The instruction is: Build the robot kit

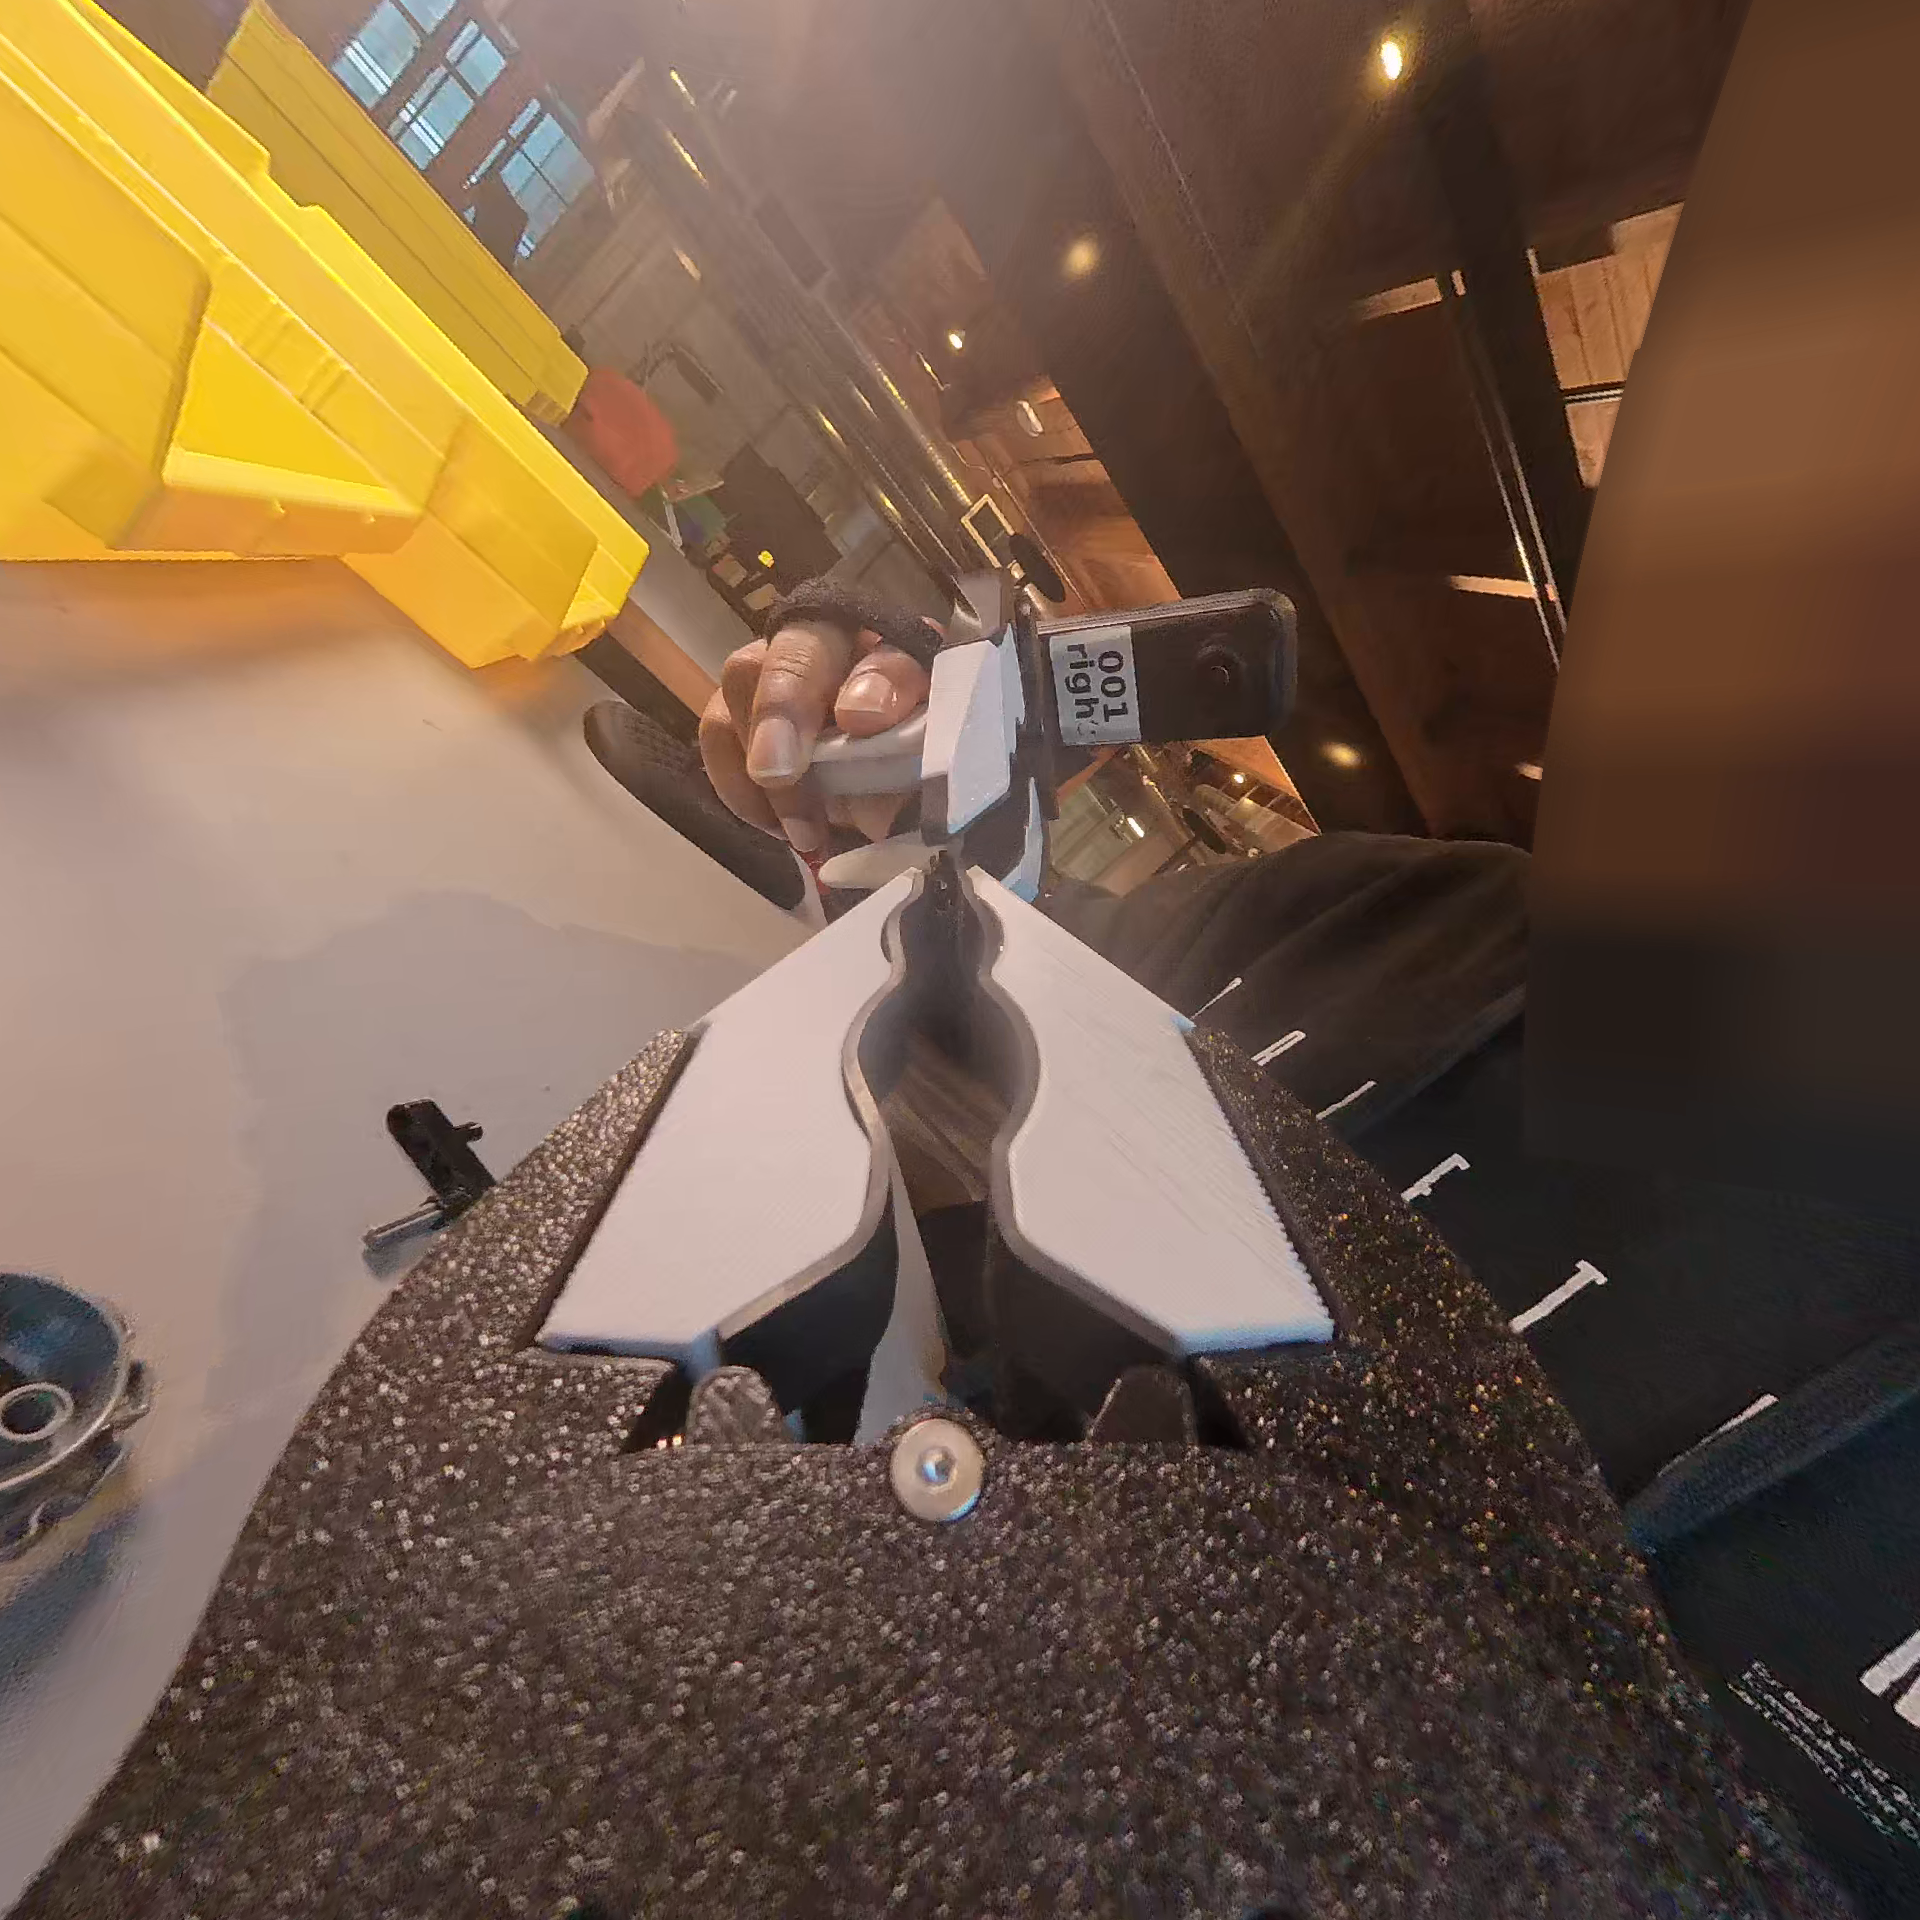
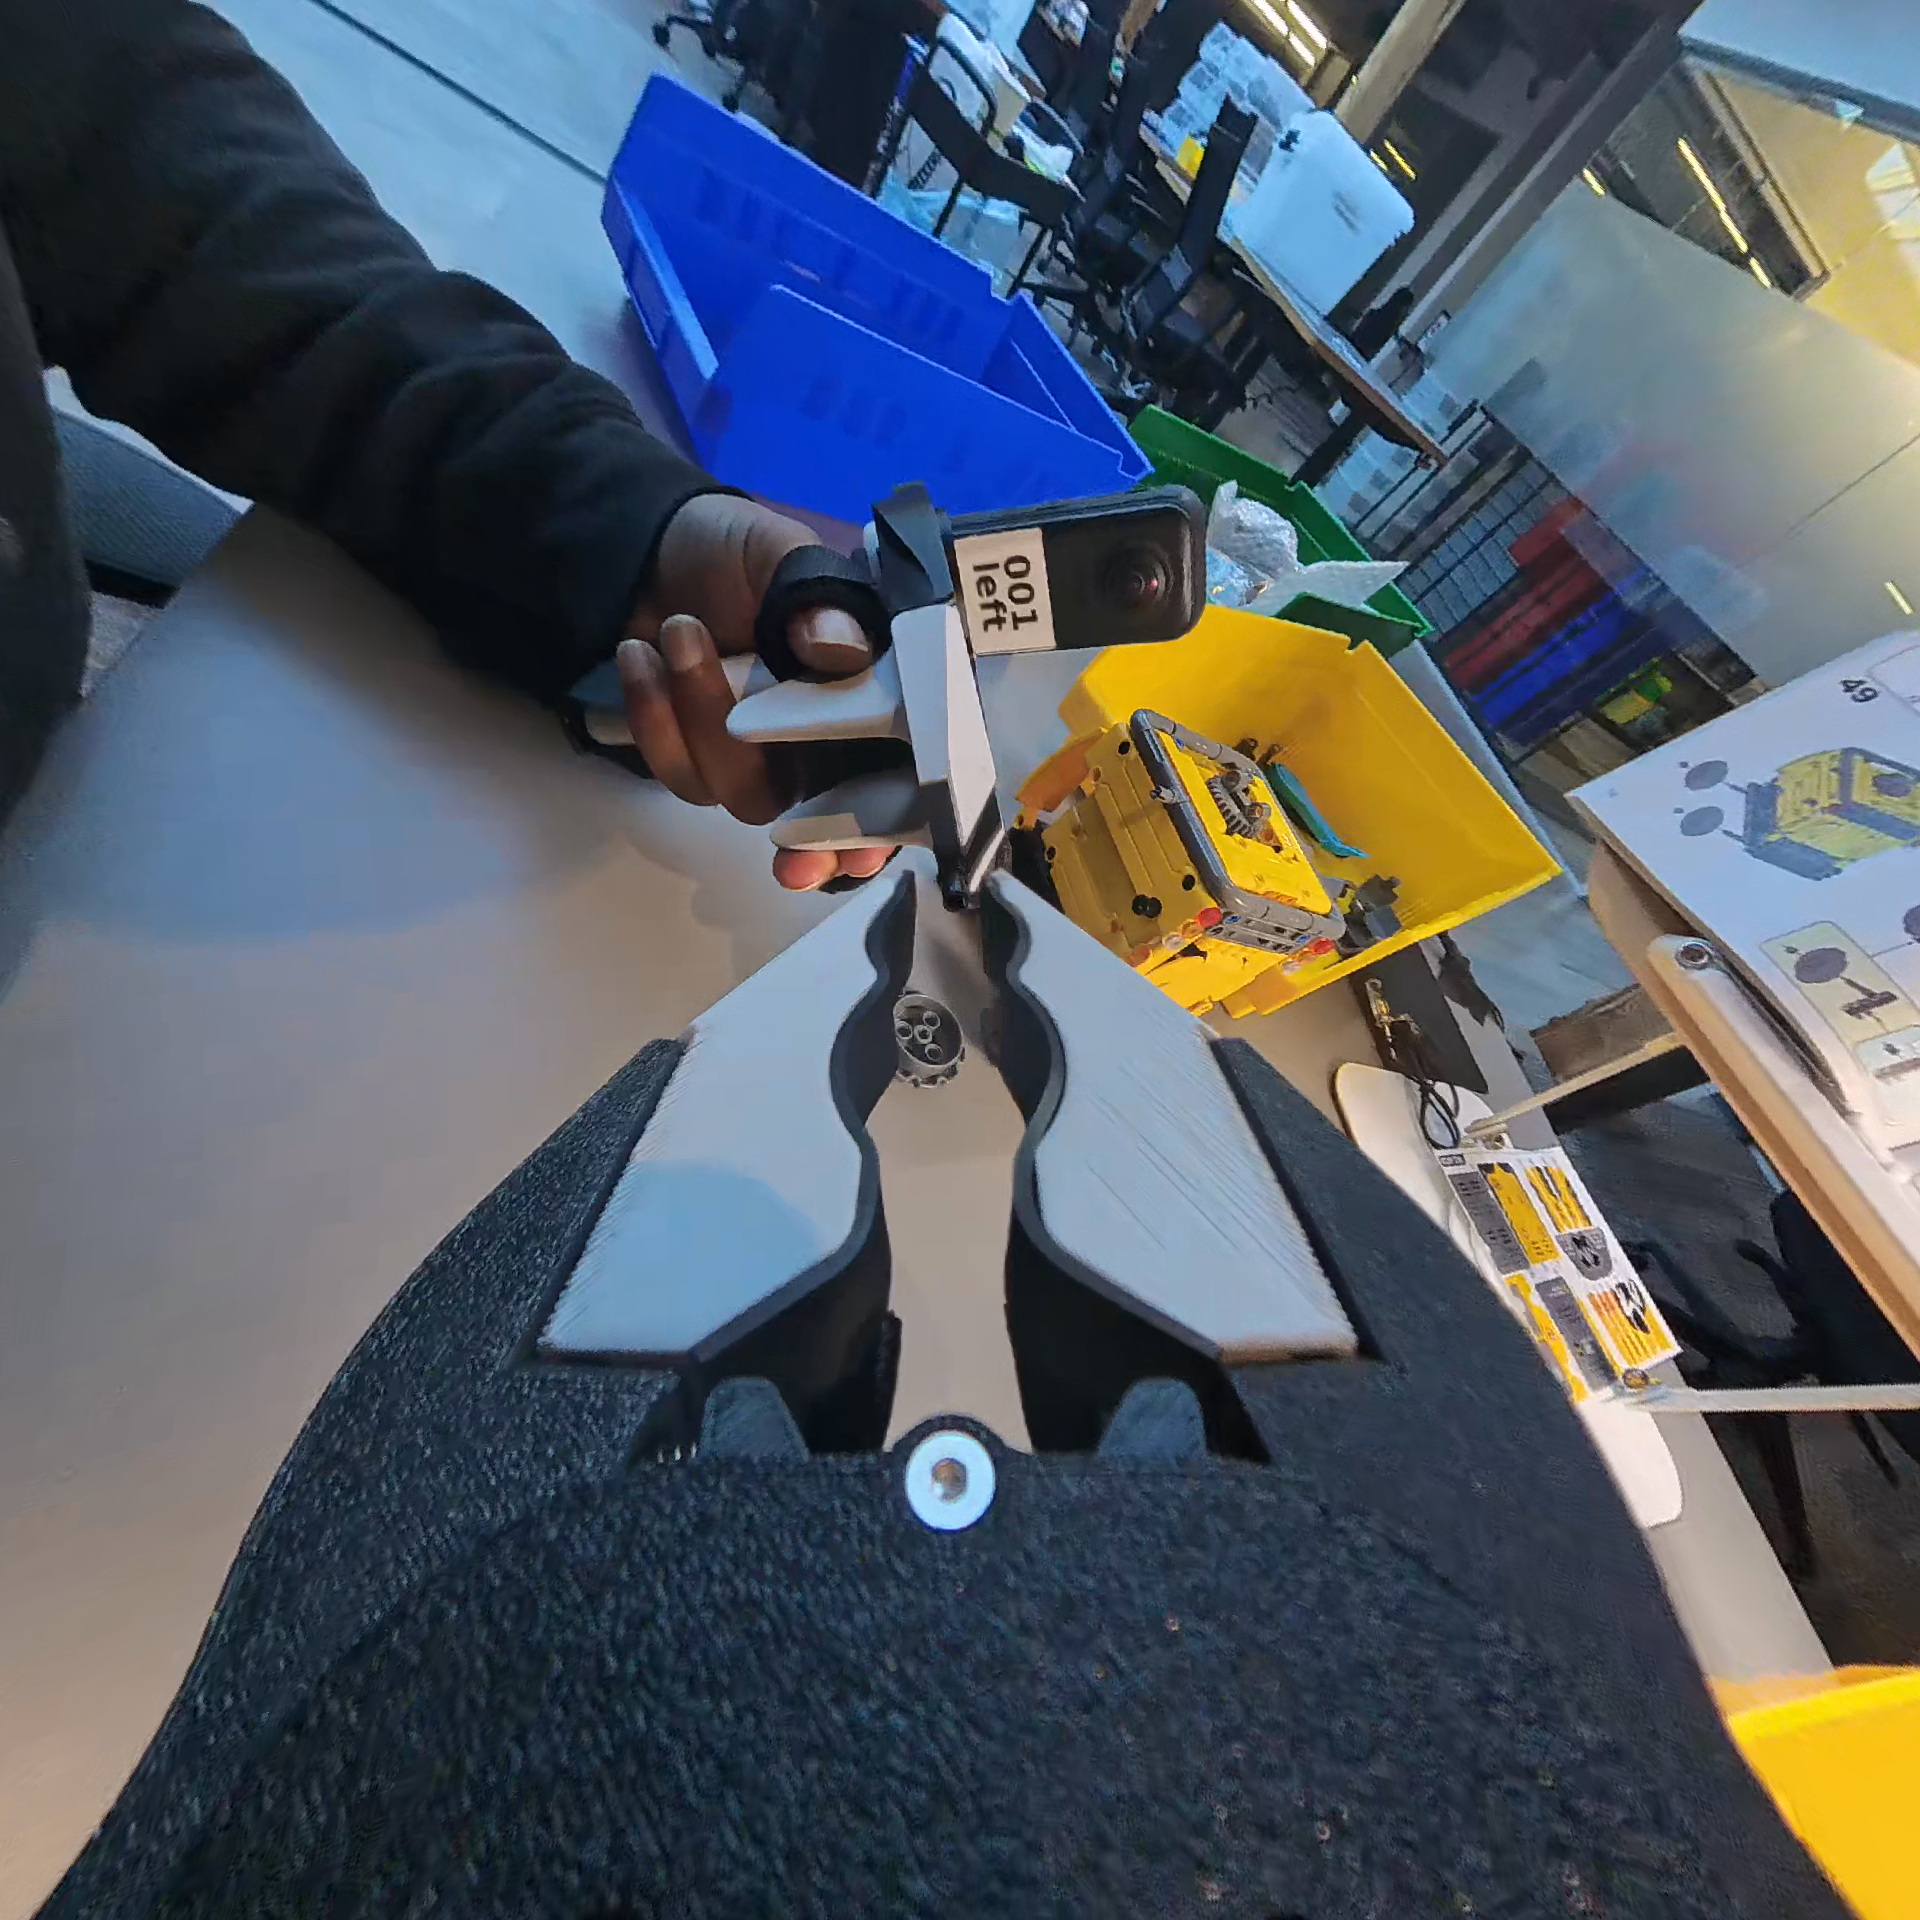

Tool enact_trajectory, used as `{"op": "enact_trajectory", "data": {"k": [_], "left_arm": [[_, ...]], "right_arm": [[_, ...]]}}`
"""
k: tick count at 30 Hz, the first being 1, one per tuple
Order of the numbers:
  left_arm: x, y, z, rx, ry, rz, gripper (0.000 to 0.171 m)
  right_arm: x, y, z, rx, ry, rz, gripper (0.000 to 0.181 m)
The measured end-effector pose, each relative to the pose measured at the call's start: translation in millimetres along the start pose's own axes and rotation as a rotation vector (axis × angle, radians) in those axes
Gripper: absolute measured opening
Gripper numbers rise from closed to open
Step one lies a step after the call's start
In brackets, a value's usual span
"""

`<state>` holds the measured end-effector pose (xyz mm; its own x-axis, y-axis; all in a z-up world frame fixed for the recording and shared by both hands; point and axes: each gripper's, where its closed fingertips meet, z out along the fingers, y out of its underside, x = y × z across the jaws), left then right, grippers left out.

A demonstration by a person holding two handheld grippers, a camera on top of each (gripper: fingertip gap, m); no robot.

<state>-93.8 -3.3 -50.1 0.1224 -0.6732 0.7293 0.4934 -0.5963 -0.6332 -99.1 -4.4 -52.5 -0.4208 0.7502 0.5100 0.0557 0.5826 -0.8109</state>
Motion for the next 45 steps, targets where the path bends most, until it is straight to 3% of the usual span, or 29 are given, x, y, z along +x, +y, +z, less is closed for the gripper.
{"op": "enact_trajectory", "data": {"k": [3, 13, 17, 19, 22, 26, 28, 32, 35, 45], "left_arm": [[1.6, 1.9, 1.9, -0.011, 0.007, 0.004, 0.002], [2.0, 3.4, 3.2, -0.003, 0.039, -0.050, 0.002], [-14.9, 1.5, 0.8, -0.011, -0.105, 0.056, 0.009], [-33.5, 6.9, -4.9, -0.087, -0.275, 0.190, 0.019], [-66.5, 26.9, -13.8, -0.318, -0.546, 0.418, 0.020], [-100.7, 55.6, -15.8, -0.667, -0.711, 0.619, 0.022], [-109.0, 70.5, -12.4, -0.812, -0.729, 0.645, 0.024], [-122.1, 78.5, -2.1, -0.909, -0.796, 0.667, 0.021], [-127.6, 77.4, -2.8, -0.913, -0.840, 0.648, 0.016], [-125.9, 72.5, -6.3, -0.740, -0.812, 0.493, 0.005]], "right_arm": [[-1.3, -0.2, -0.6, -0.003, 0.000, -0.011, 0.005], [-3.8, -0.8, -1.6, -0.006, 0.001, 0.009, 0.005], [-2.1, 16.0, -6.5, -0.045, 0.016, 0.081, 0.004], [1.9, 38.6, -16.3, -0.092, 0.055, 0.154, 0.004], [-6.1, 76.5, -32.3, -0.173, 0.081, 0.266, 0.004], [-24.6, 101.2, -44.5, -0.240, 0.089, 0.345, 0.005], [-27.2, 108.5, -47.9, -0.268, 0.112, 0.364, 0.004], [-29.1, 114.4, -47.9, -0.293, 0.148, 0.389, 0.004], [-28.2, 114.2, -44.6, -0.290, 0.166, 0.388, 0.004], [-23.1, 113.5, -33.4, -0.282, 0.204, 0.385, 0.004]]}}
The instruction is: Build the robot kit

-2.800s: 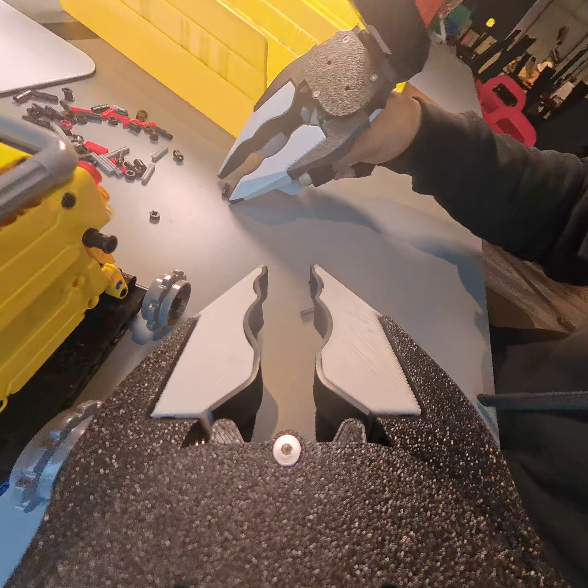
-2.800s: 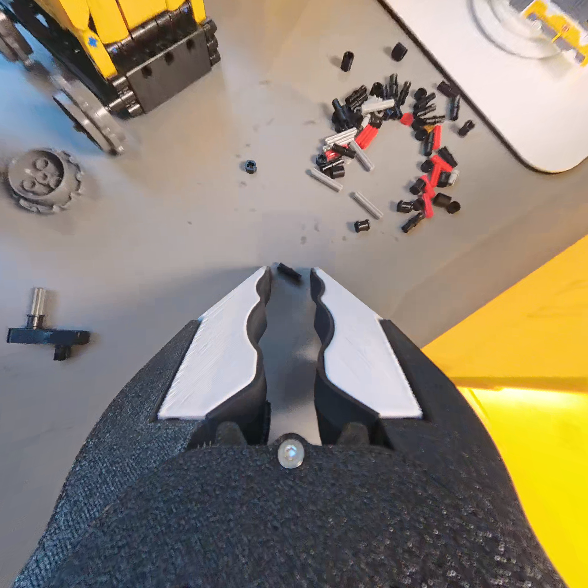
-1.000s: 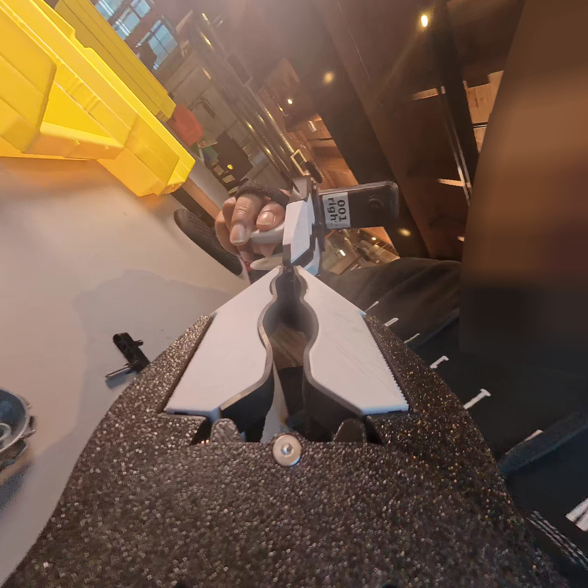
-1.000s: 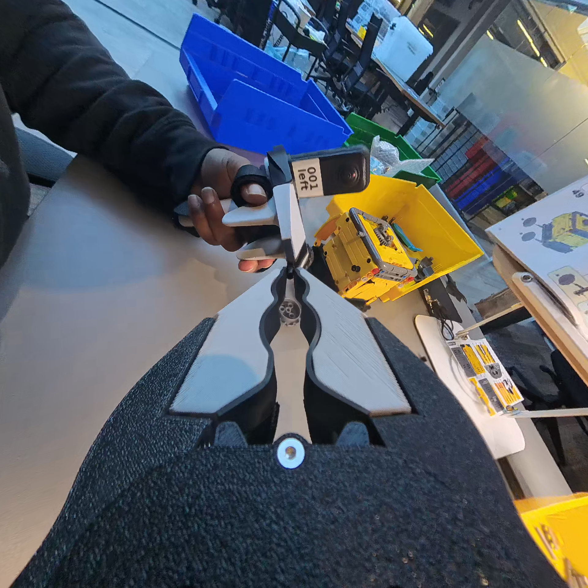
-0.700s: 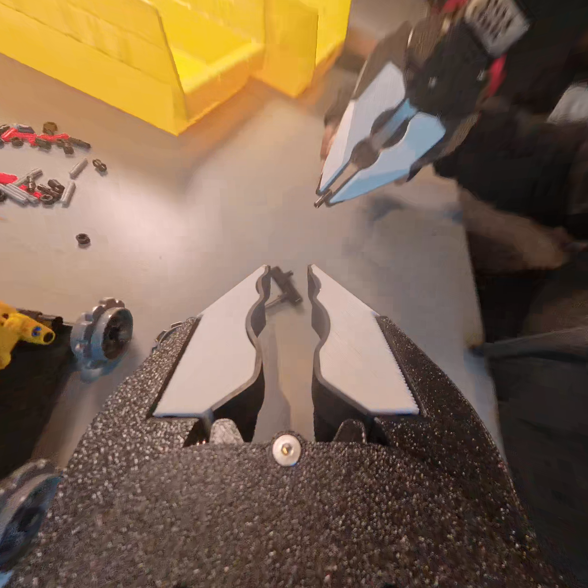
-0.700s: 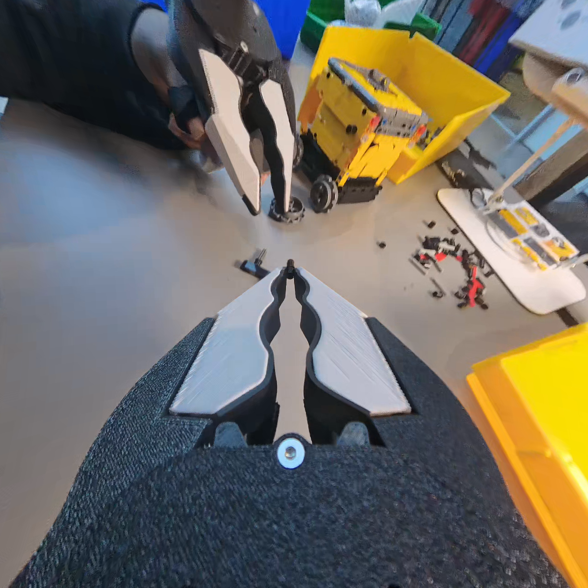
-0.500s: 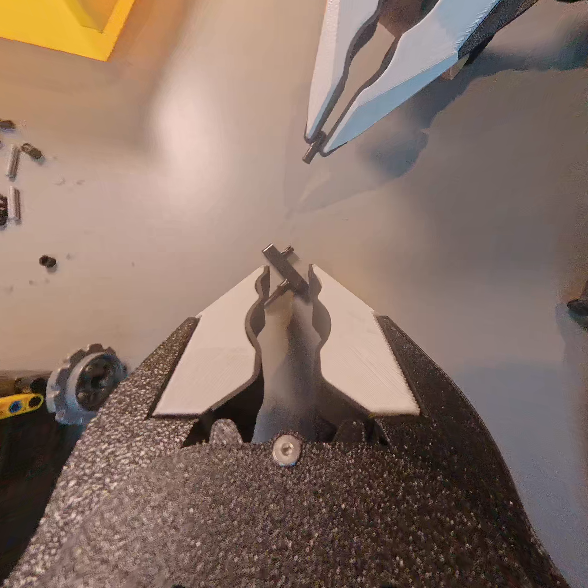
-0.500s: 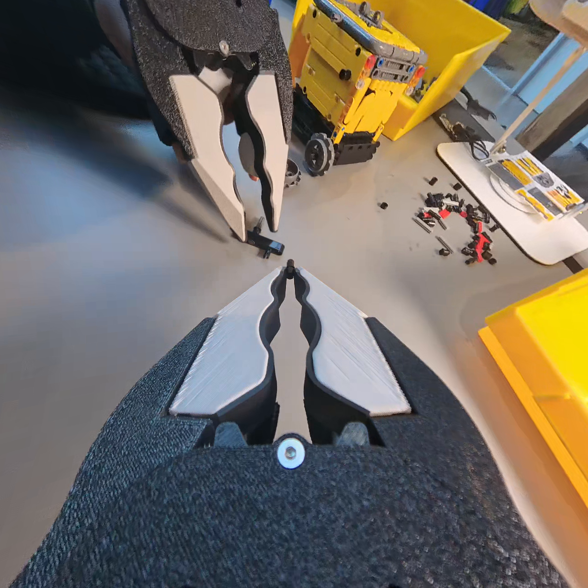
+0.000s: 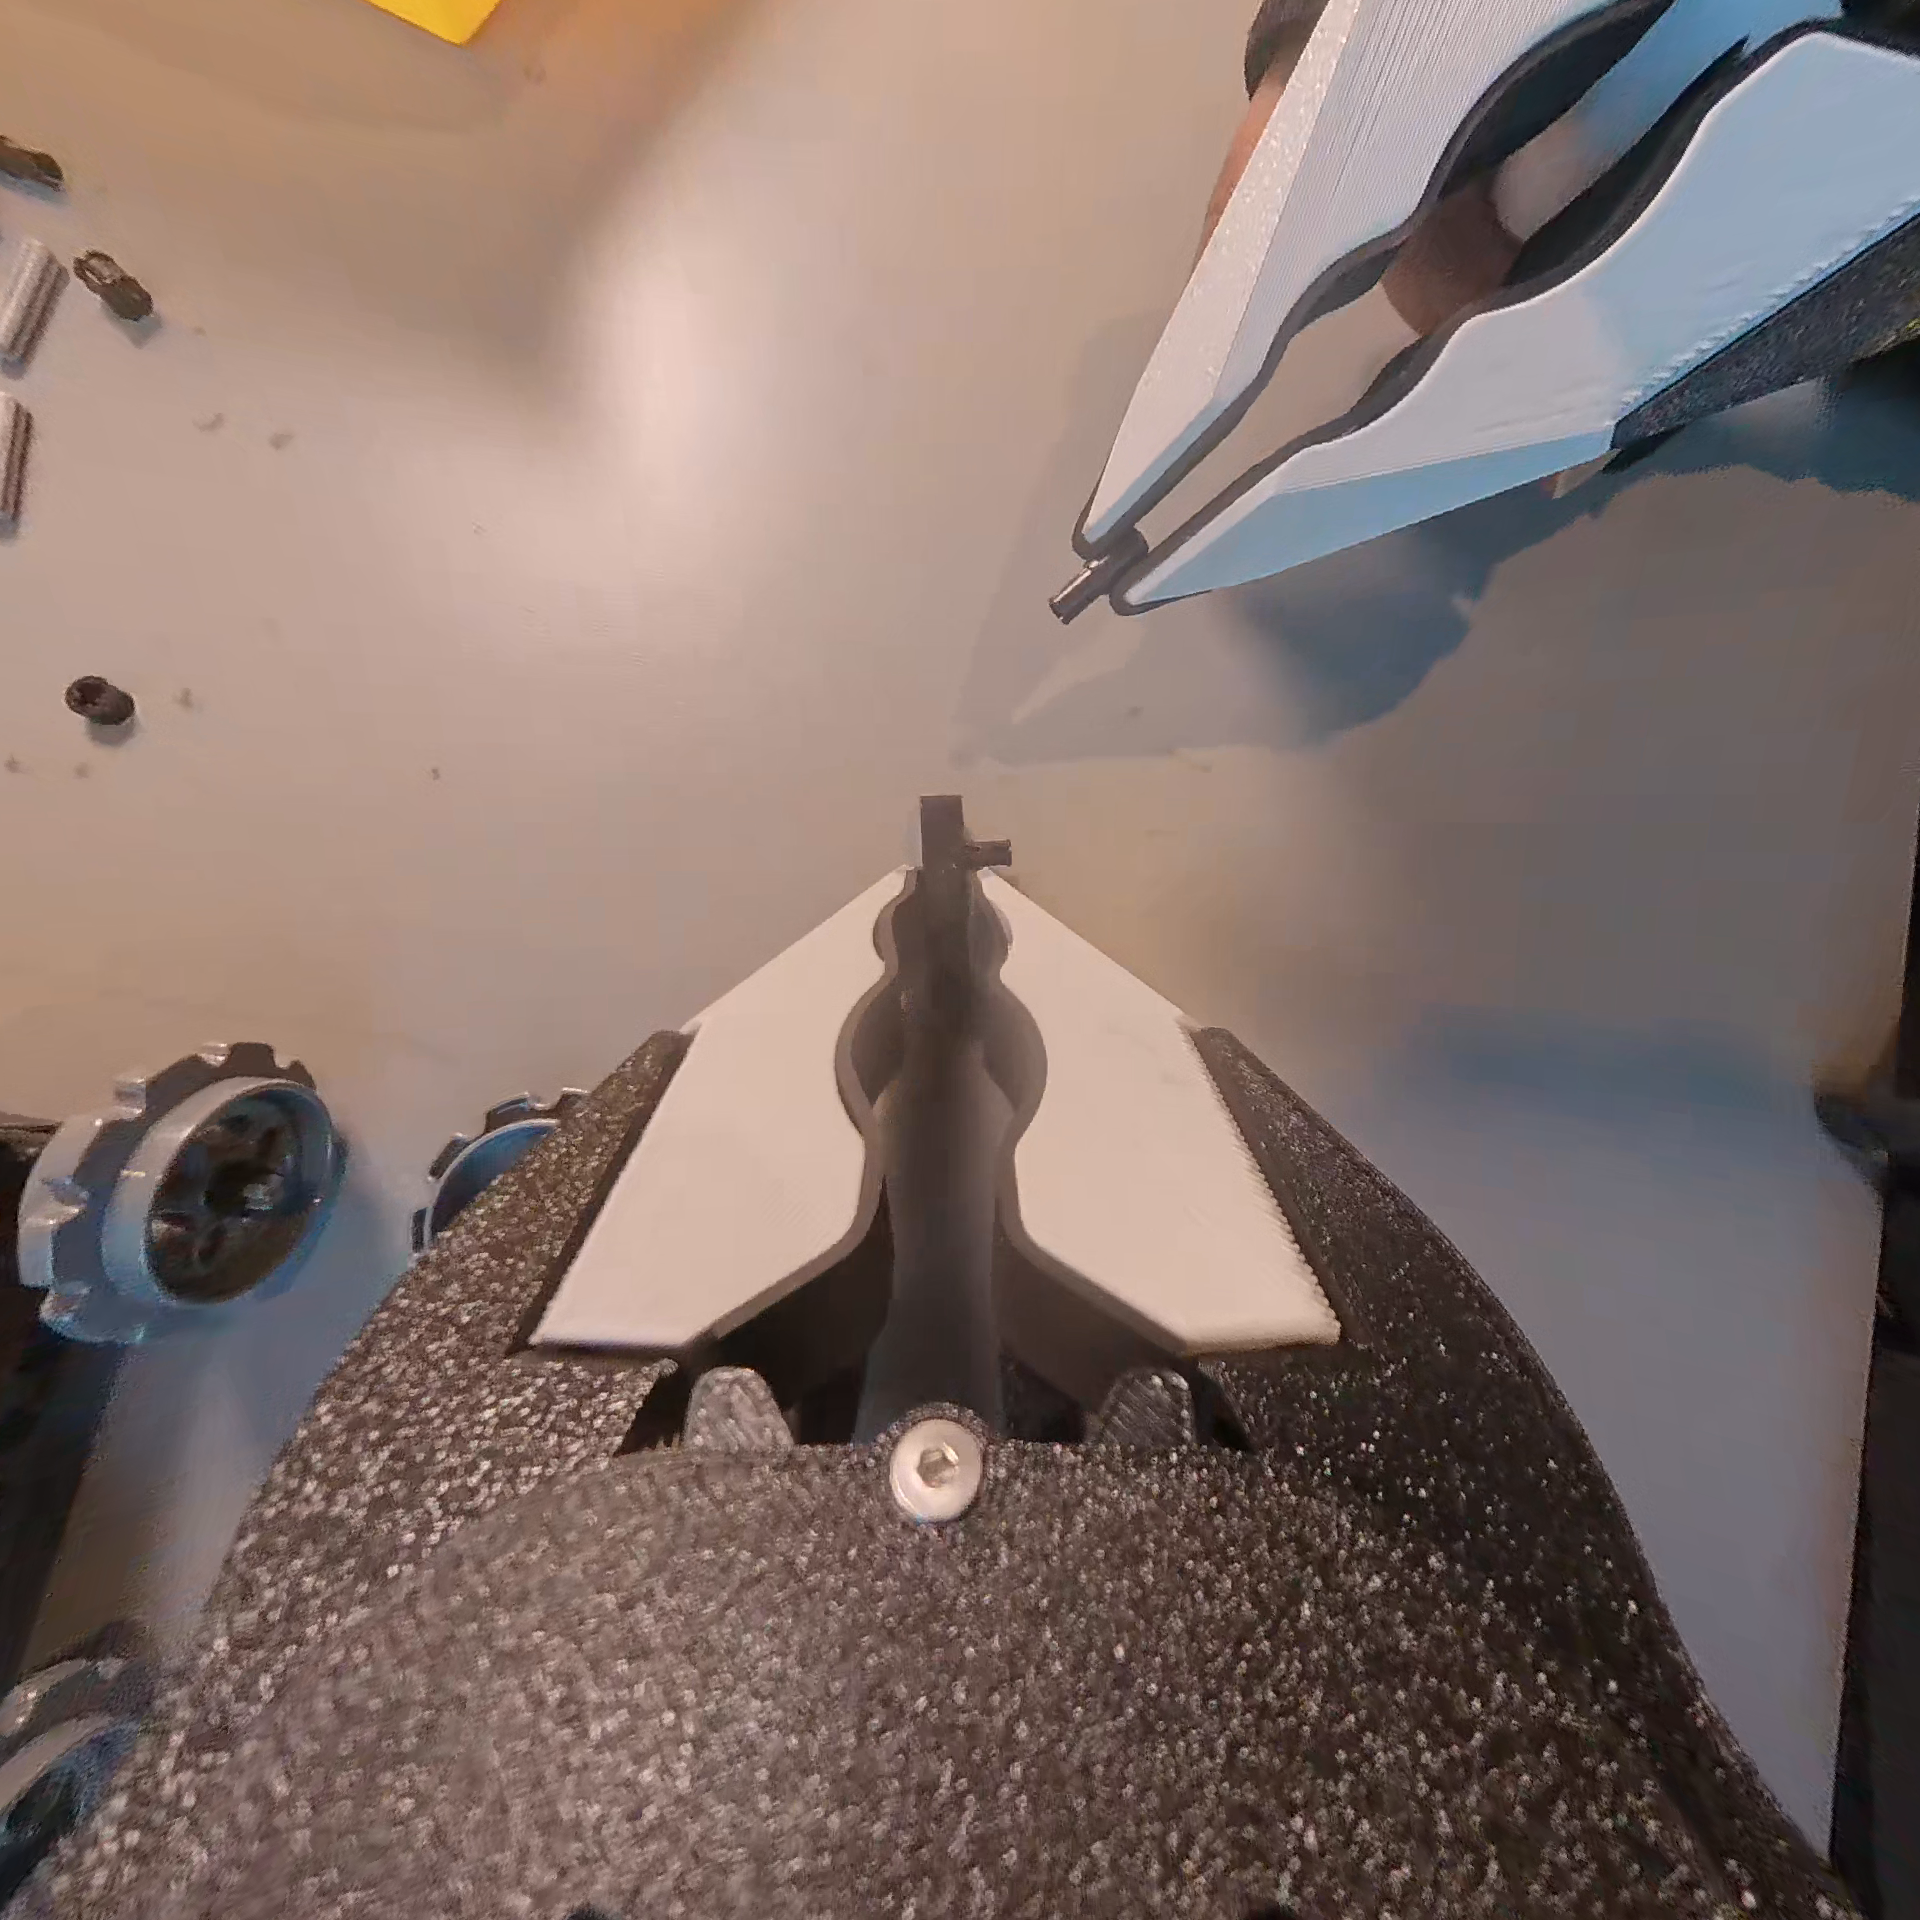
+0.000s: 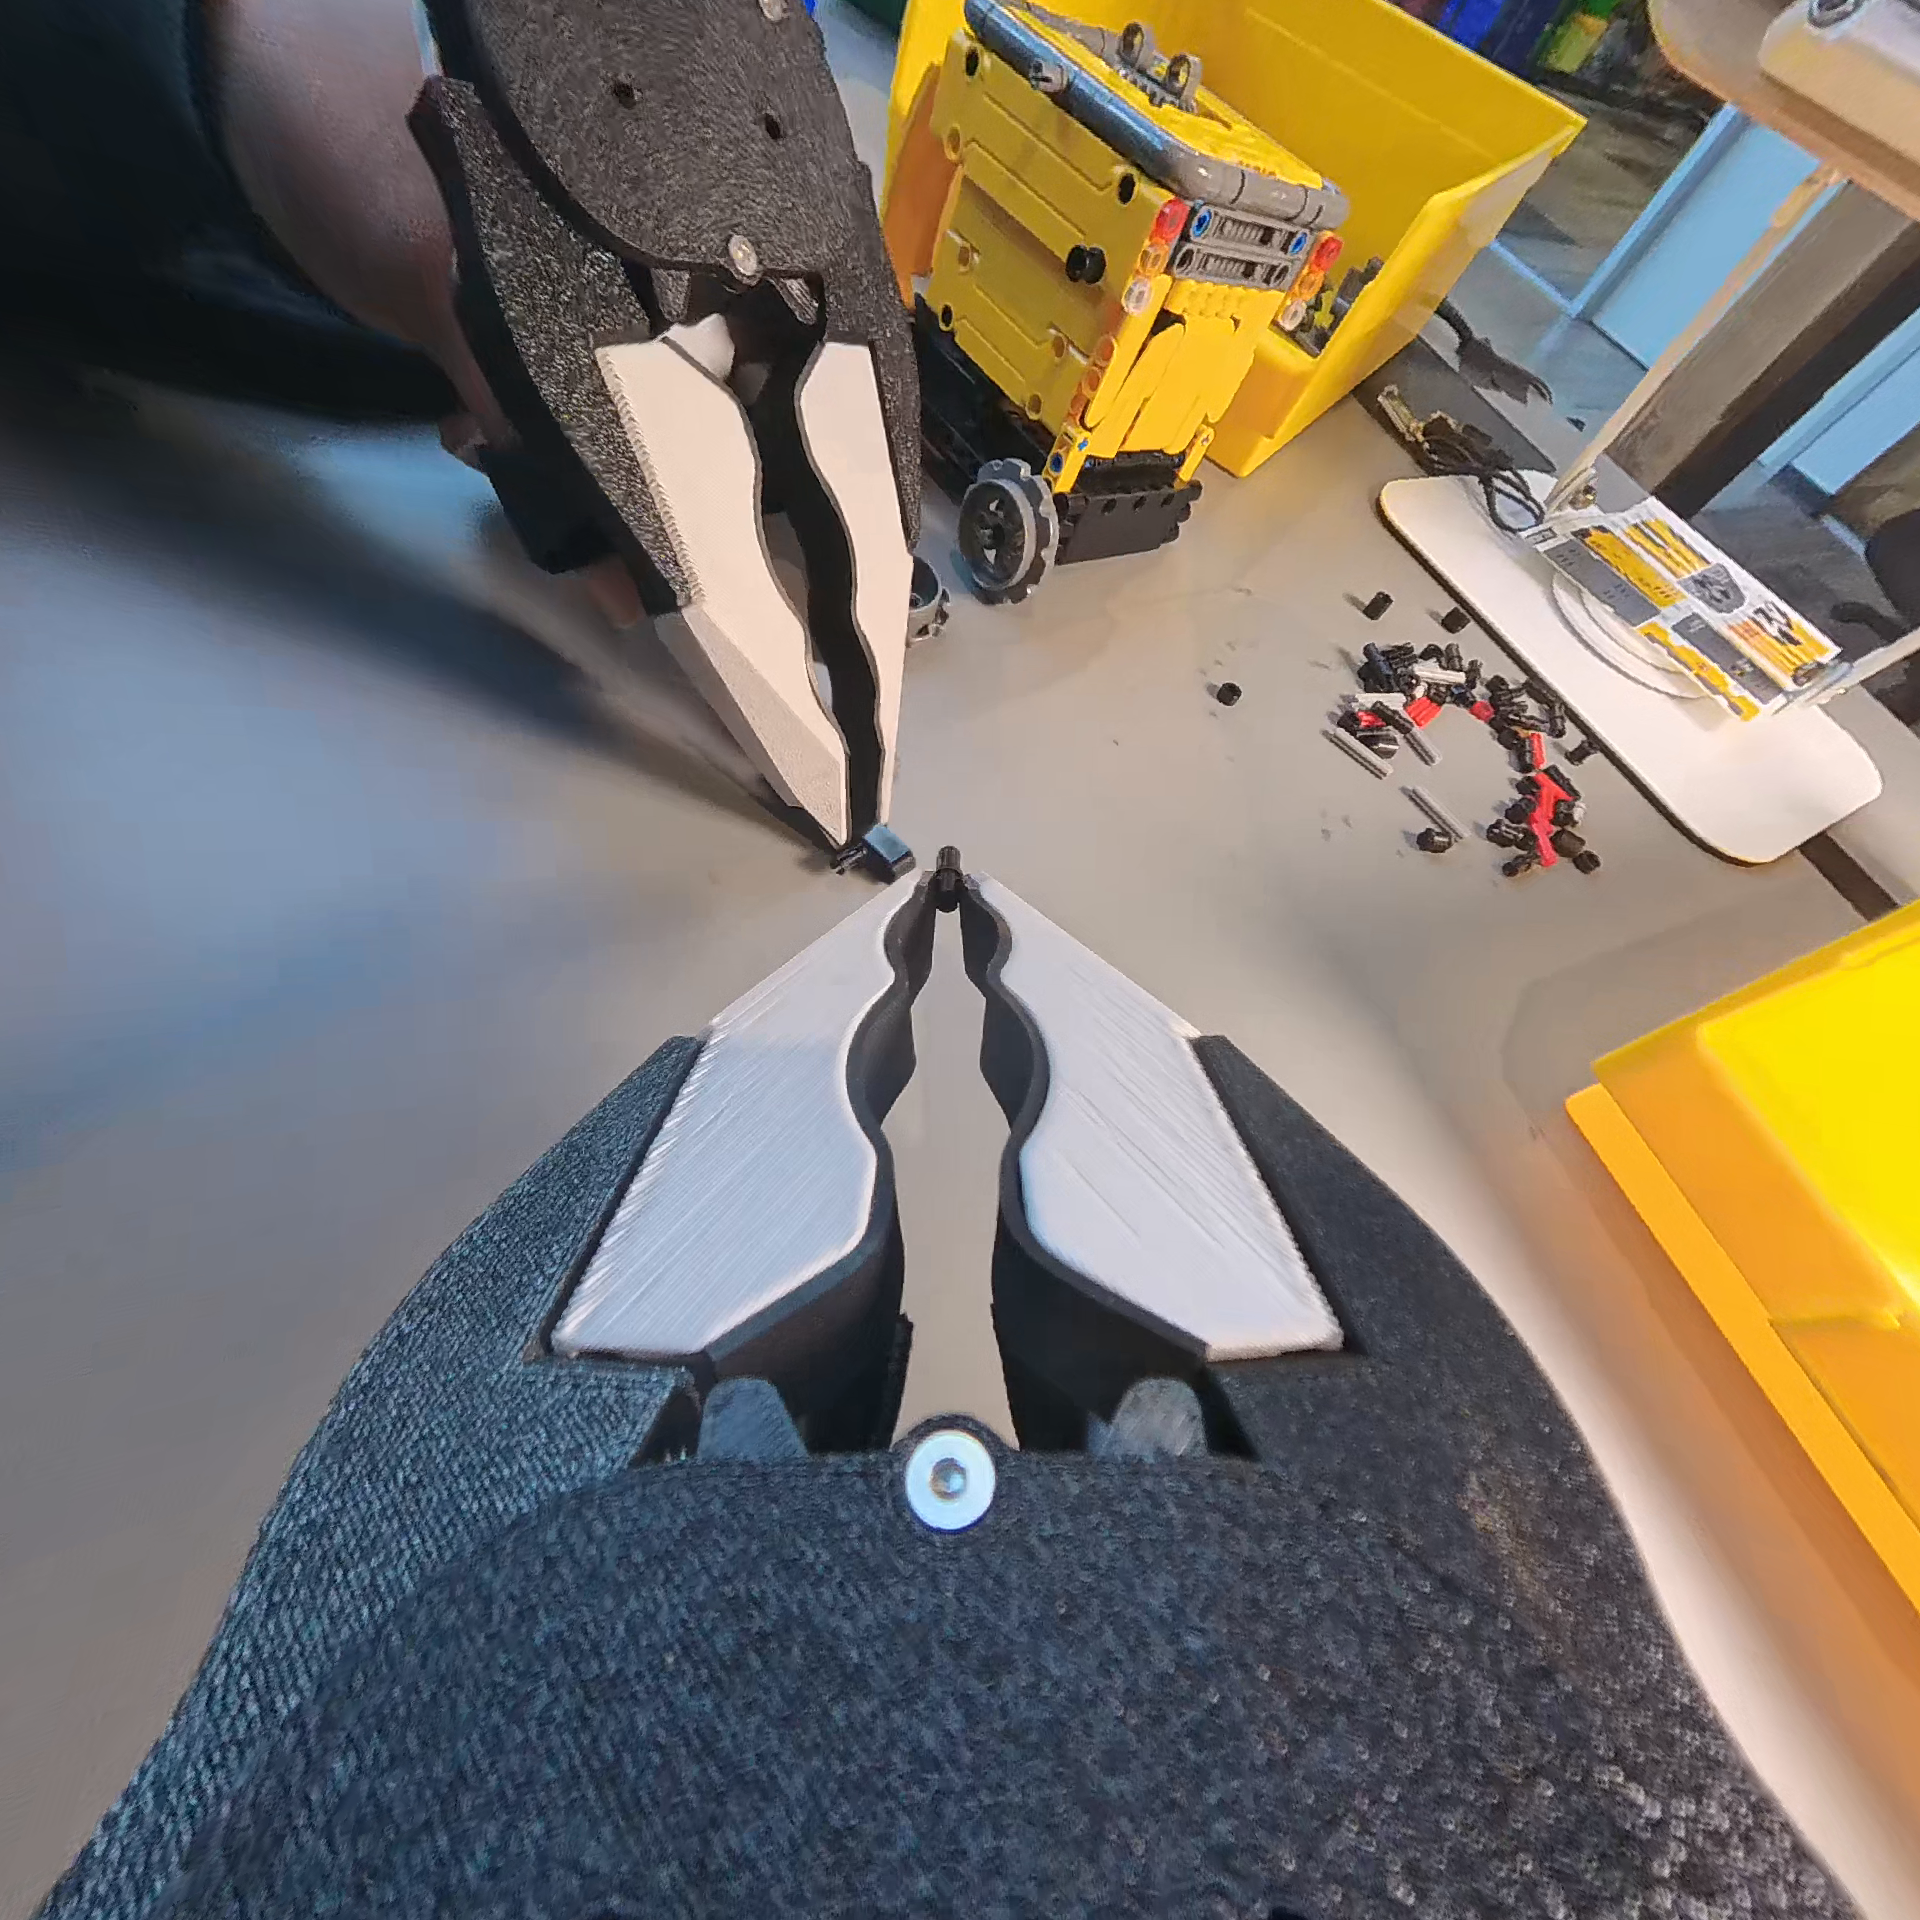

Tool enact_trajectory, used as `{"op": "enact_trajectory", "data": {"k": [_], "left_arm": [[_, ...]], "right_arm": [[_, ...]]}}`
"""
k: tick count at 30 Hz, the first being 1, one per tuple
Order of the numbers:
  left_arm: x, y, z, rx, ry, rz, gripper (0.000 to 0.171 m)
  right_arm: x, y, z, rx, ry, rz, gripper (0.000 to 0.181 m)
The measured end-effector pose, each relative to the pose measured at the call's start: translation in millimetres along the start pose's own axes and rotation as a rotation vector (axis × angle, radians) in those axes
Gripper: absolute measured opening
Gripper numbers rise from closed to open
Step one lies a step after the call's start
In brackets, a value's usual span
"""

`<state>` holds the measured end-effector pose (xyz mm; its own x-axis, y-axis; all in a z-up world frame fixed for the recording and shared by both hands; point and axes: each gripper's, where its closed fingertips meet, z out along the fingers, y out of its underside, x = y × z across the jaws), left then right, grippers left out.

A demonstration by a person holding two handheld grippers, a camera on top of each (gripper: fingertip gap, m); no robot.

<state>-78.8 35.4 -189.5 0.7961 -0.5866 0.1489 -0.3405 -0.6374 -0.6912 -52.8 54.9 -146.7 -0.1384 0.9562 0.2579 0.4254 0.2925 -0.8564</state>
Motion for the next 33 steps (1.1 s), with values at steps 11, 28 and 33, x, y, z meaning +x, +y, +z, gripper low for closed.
{"op": "enact_trajectory", "data": {"k": [11, 28, 33], "left_arm": [[-13.6, -69.9, -40.0, 0.450, -0.023, -0.125, 0.005], [-11.9, -95.6, -82.5, 0.634, -0.407, 0.210, 0.005], [-10.6, -95.5, -82.0, 0.633, -0.408, 0.214, 0.005]], "right_arm": [[30.2, -41.2, 1.3, 0.180, 0.216, 0.334, 0.004], [36.7, -85.6, -5.0, 0.535, 0.174, 0.769, 0.004], [37.7, -86.8, -6.3, 0.552, 0.168, 0.781, 0.004]]}}
